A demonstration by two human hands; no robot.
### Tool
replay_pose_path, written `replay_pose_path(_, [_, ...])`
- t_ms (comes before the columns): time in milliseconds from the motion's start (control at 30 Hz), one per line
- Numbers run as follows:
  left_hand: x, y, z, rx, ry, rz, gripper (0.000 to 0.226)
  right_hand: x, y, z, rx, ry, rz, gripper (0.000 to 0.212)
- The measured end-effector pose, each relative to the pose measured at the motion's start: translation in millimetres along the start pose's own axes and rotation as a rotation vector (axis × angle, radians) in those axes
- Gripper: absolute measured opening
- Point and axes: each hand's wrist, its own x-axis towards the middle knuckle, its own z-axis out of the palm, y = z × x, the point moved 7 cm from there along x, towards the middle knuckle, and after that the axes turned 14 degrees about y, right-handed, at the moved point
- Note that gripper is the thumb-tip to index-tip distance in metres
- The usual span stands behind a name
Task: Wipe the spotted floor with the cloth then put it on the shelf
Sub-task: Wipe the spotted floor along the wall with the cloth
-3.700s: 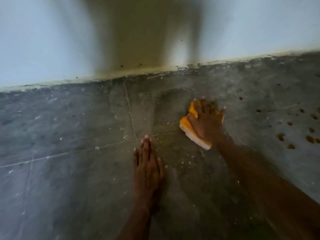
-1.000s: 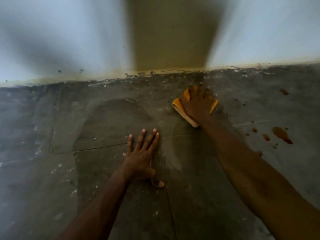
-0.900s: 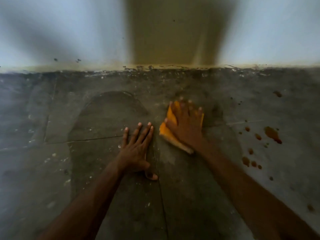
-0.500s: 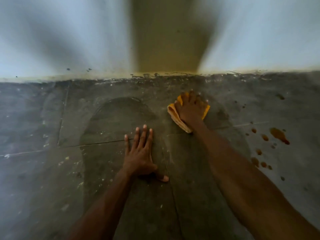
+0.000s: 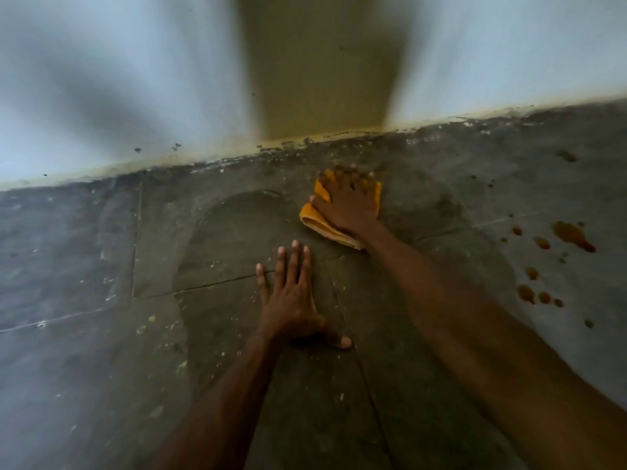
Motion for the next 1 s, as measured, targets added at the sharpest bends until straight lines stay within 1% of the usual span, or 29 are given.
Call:
replay_pose_path(67, [-1.0,-1.6,-0.7,-0.005,0.007,0.001,0.164,-48.5,-8.2,0.3,-0.029,-0.017,-0.19,0.069])
replay_pose_path(133, [-1.1,-3.5,-2.6,-0.002,0.004,-0.001,0.163,-113.7,2.0,-6.4,-0.023,-0.032,-0.267,0.074])
replay_pose_path(200, [-1.2,-0.1,-4.1,0.016,0.0,-0.001,0.157,-174.9,31.4,-17.5,-0.039,-0.019,-0.252,0.073])
replay_pose_path(300, [-3.5,4.6,-8.4,0.0,-0.06,-0.02,0.157,-256.5,74.3,-34.2,-0.081,0.014,-0.126,0.07])
replay_pose_path(367, [-7.2,5.4,-13.2,-0.011,-0.067,-0.035,0.152,-303.1,84.6,-43.0,-0.088,0.043,-0.054,0.068])
replay_pose_path(433, [-16.3,16.9,-13.7,-0.047,-0.058,-0.032,0.138,-351.0,88.9,-51.2,-0.097,0.069,-0.004,0.066])
replay_pose_path(467, [-23.4,27.2,-14.6,-0.056,-0.014,0.009,0.126,-372.8,89.3,-56.3,-0.087,0.08,0.018,0.065])
replay_pose_path(533, [-52.2,61.3,-12.0,-0.078,0.111,0.158,0.102,-421.7,91.8,-67.4,-0.08,0.091,0.039,0.064])
replay_pose_path(567, [-71.7,81.9,-4.4,-0.142,0.147,0.236,0.093,-445.8,97.9,-72.9,-0.09,0.092,0.042,0.063])
replay_pose_path(600, [-91.8,99.0,5.4,-0.223,0.149,0.292,0.085,-461.4,107.7,-76.7,-0.077,0.086,0.057,0.063])
replay_pose_path(633, [-111.9,114.2,18.1,-0.291,0.109,0.335,0.08,-467.9,124.8,-79.5,-0.08,0.095,0.092,0.063])
replay_pose_path(667, [-131.8,135.2,34.5,-0.307,0.057,0.391,0.077,-472.5,153.3,-83.4,-0.111,0.116,0.18,0.064])
replay_pose_path(700, [-145.6,146.4,49.3,-0.274,0.026,0.433,0.078,-463.0,182.5,-87.2,-0.145,0.144,0.295,0.066])
replay_pose_path(767, [-165.2,168.9,74.3,-0.163,0.015,0.506,0.081,-442.4,239.7,-99.0,-0.151,0.211,0.602,0.071])
replay_pose_path(800, [-170.0,175.3,81.8,-0.14,0.021,0.511,0.081,-430.5,250.1,-100.3,-0.121,0.221,0.697,0.071])
replay_pose_path(833, [-176.2,181.6,85.0,-0.149,0.029,0.494,0.08,-424.7,248.5,-98.9,-0.1,0.23,0.722,0.071])
replay_pose_path(867, [-177.8,183.4,85.7,-0.2,0.049,0.448,0.078,-421.0,234.3,-93.4,-0.091,0.228,0.661,0.07])
replay_pose_path(933, [-178.4,182.1,78.3,-0.336,0.099,0.316,0.071,-444.0,181.6,-90.3,-0.094,0.23,0.394,0.068])
replay_pose_path(967, [-177.7,179.5,75.3,-0.362,0.1,0.281,0.068,-469.9,156.5,-91.1,-0.084,0.214,0.262,0.066])
replay_pose_path(1000, [-180.2,178.6,74.6,-0.321,0.076,0.299,0.068,-503.5,138.3,-93.8,-0.071,0.192,0.168,0.064])
